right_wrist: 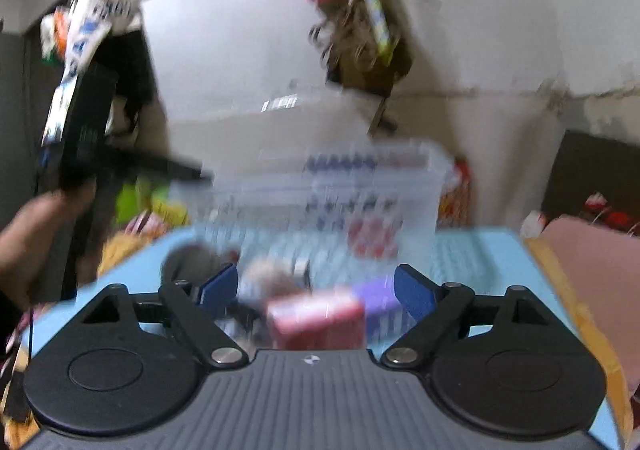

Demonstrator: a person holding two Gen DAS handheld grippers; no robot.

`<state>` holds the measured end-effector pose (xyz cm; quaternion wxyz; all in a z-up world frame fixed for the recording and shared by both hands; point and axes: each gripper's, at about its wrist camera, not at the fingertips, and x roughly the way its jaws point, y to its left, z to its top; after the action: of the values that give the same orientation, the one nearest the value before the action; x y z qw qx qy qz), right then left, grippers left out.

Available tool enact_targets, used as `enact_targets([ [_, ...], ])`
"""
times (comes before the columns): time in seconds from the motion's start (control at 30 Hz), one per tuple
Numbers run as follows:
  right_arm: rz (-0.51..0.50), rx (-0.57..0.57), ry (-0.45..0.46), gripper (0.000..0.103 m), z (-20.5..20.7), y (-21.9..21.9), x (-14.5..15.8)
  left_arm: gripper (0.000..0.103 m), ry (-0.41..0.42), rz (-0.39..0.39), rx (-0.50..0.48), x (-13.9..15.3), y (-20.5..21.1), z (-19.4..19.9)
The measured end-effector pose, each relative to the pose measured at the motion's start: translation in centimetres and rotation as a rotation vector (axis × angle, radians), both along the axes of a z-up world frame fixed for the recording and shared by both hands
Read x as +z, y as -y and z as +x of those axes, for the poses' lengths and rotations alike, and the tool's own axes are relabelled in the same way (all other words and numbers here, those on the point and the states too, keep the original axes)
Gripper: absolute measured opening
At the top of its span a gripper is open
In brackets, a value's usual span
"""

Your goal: Organize objects

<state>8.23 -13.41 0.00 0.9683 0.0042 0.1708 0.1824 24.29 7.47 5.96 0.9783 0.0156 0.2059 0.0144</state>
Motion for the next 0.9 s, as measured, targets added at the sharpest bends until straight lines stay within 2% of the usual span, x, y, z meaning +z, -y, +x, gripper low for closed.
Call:
enact_targets([
  [0.07, -0.034, 0.012, -0.036, 0.088, 0.3, -0.4, -0.9, 0.033, 0.0, 0.0, 0.001, 0.0, 0.1, 0.1],
  [0.1, -0.051, 0.013, -0.053, 0.081, 0.6, -0.6, -1.4, 0.033, -0.001, 0.001, 0.001, 0.0, 0.1, 0.0],
  [0.13, -0.054, 0.022, -0.07, 0.058, 0.9, -0.7, -1.8, 0.033, -0.002, 0.001, 0.001, 0.0, 0.1, 0.0],
  [0.17, -0.04, 0.022, -0.073, 0.057, 0.9, -0.6, -1.9, 0.033, -0.002, 0.002, 0.0, 0.0, 0.1, 0.0],
  [0.23, -0.008, 0.02, -0.068, 0.055, 0.8, -0.1, -1.6, 0.033, -0.002, 0.002, -0.002, 0.0, 0.0, 0.0],
  [0.33, -0.006, 0.0, -0.006, 0.054, 0.1, 0.5, 0.0, 0.033, -0.002, 0.001, -0.001, 0.0, 0.0, 0.0],
  [0.6, 0.11, -0.01, 0.213, 0.055, 0.8, 0.9, 9.4, 0.033, -0.01, 0.005, -0.008, 0.1, -0.1, 0.2],
  [0.67, 0.088, -0.017, 0.252, 0.055, 2.6, 0.3, 11.5, 0.033, -0.011, 0.005, -0.008, 0.2, -0.1, 0.2],
  [0.77, -0.044, -0.061, 0.214, 0.055, 7.6, -2.2, 12.2, 0.033, -0.01, 0.004, -0.005, 0.1, -0.1, 0.2],
  [0.87, -0.075, -0.085, 0.114, 0.058, 11.7, -3.0, 10.6, 0.034, -0.008, 0.002, -0.008, 0.1, -0.1, 0.1],
  [0.9, -0.078, -0.102, 0.107, 0.068, 12.4, -3.0, 9.9, 0.034, -0.008, 0.003, -0.009, 0.0, 0.0, 0.1],
])
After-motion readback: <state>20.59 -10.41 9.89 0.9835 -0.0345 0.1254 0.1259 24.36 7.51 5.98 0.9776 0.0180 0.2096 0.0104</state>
